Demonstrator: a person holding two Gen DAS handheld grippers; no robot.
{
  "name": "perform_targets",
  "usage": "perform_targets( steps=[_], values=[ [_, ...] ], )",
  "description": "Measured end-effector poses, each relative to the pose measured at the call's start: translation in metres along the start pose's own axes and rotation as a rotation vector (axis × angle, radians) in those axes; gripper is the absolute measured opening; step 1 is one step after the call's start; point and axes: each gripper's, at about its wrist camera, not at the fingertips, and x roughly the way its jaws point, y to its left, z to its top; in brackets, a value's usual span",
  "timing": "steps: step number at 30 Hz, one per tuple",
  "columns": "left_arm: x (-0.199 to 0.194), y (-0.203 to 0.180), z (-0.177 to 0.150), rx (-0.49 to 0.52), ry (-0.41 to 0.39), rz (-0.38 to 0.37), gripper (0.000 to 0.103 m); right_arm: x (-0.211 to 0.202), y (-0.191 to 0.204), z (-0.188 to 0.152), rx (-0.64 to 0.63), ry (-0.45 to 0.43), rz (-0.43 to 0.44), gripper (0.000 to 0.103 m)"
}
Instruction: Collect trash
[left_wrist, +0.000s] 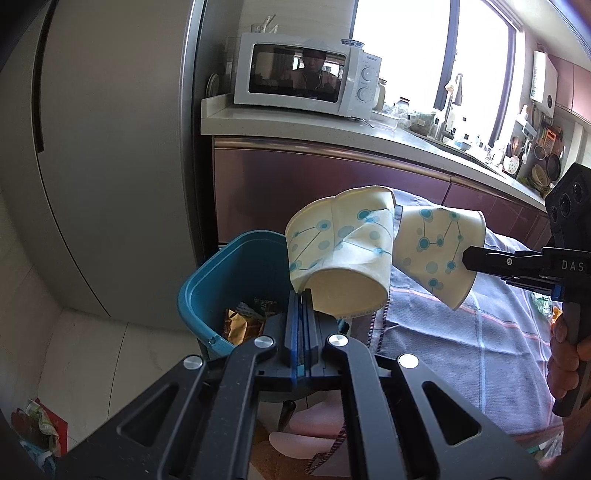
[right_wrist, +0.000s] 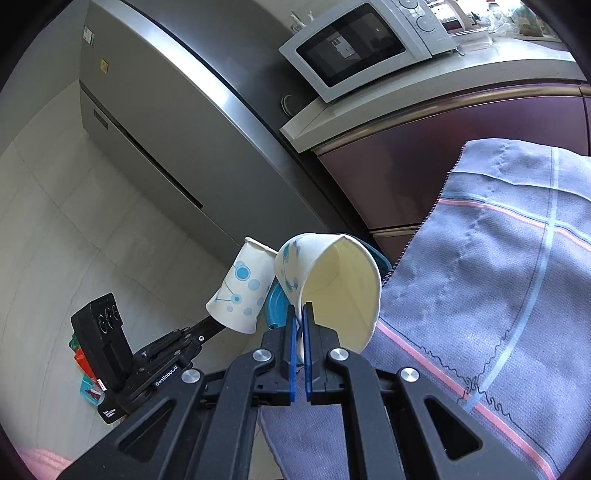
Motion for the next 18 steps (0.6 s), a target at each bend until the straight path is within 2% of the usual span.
perform_targets(
  steps=[18],
  values=[
    [0.02,0.025,-0.002,-0.032,0.027,0.054,0.002,0.035,0.004,0.017,-0.005,0.051,-0.021,0.002]
  ],
)
